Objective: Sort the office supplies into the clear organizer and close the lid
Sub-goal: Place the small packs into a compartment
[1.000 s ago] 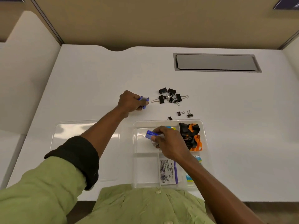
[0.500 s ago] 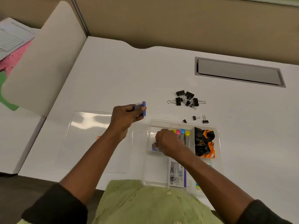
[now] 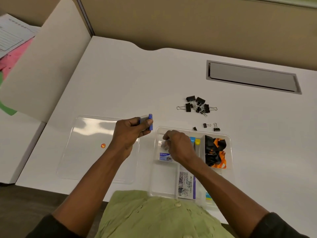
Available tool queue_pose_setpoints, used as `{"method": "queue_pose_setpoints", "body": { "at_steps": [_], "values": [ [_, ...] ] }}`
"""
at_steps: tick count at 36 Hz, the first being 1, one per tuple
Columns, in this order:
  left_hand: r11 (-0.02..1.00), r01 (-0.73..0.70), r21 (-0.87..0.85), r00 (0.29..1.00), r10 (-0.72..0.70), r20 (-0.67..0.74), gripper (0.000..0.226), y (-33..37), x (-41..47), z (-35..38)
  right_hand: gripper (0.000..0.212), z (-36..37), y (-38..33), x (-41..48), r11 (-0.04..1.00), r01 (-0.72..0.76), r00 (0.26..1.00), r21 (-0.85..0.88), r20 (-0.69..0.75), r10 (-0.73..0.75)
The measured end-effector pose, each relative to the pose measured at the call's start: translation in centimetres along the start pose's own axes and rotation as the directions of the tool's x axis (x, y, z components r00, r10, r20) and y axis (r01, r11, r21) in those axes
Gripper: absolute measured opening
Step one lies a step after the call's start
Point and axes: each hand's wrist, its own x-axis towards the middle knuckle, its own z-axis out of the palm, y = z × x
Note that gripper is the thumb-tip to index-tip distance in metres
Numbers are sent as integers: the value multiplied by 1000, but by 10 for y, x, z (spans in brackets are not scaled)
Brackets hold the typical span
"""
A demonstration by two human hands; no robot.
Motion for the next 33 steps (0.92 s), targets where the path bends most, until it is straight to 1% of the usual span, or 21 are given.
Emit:
{"method": "queue_pose_setpoints", "body": {
  "at_steps": [3, 4, 7, 8, 11, 13, 14, 15, 18, 20, 22, 25, 29, 33],
  "values": [
    [1000, 3, 6, 1000, -3, 2, 31, 0, -3, 2, 18, 12, -7, -6, 993, 34, 999, -110, -30, -37],
    [1000, 8, 6, 1000, -8, 2, 32, 0, -5, 3, 20, 15, -9, -8, 987, 43, 998, -156, -30, -48],
    [1000, 18, 3, 1000, -18, 3, 29, 1, -10, 3, 40, 18, -12, -11, 967, 59, 998, -246, -7, -63],
    [1000, 22, -3, 1000, -22, 4, 25, 1, -12, 3, 40, 17, -13, -11, 964, 58, 998, -259, -2, -60],
    [999, 32, -8, 999, -32, -2, 14, -2, -16, 3, 27, 14, -9, -7, 982, 51, 998, -181, -16, -55],
    [999, 40, 2, 999, -40, 2, 12, -5, -17, 3, 33, 12, -5, -5, 994, 36, 999, -101, -21, -39],
    [999, 42, 7, 999, -42, 5, 12, -6, -18, 3, 35, 11, -2, -5, 995, 45, 999, -92, -1, -45],
    [999, 44, 13, 999, -44, 6, 13, -7, -19, 3, 37, 11, -1, -5, 989, 73, 997, -126, 34, -69],
    [998, 58, 11, 998, -58, 8, 12, -10, -21, 3, 48, 16, 1, -7, 931, 180, 981, -318, 120, -149],
    [998, 62, 14, 998, -62, 8, 12, -12, -20, 4, 47, 19, -3, -9, 886, 215, 974, -411, 152, -166],
    [998, 62, 22, 998, -62, 6, 14, -13, -19, 4, 47, 19, -7, -11, 861, 232, 969, -453, 189, -162],
    [998, 61, 12, 998, -61, 5, 14, -14, -18, 4, 48, 17, -8, -9, 879, 207, 969, -430, 217, -122],
    [997, 63, 42, 998, -62, -24, 21, -19, -15, 2, 58, 20, -8, -7, 915, 189, 963, -355, 248, -102],
    [995, 71, 69, 997, -68, -48, 24, -28, -13, -1, 61, 26, -2, -7, 953, 134, 972, -272, 222, -74]
  ]
}}
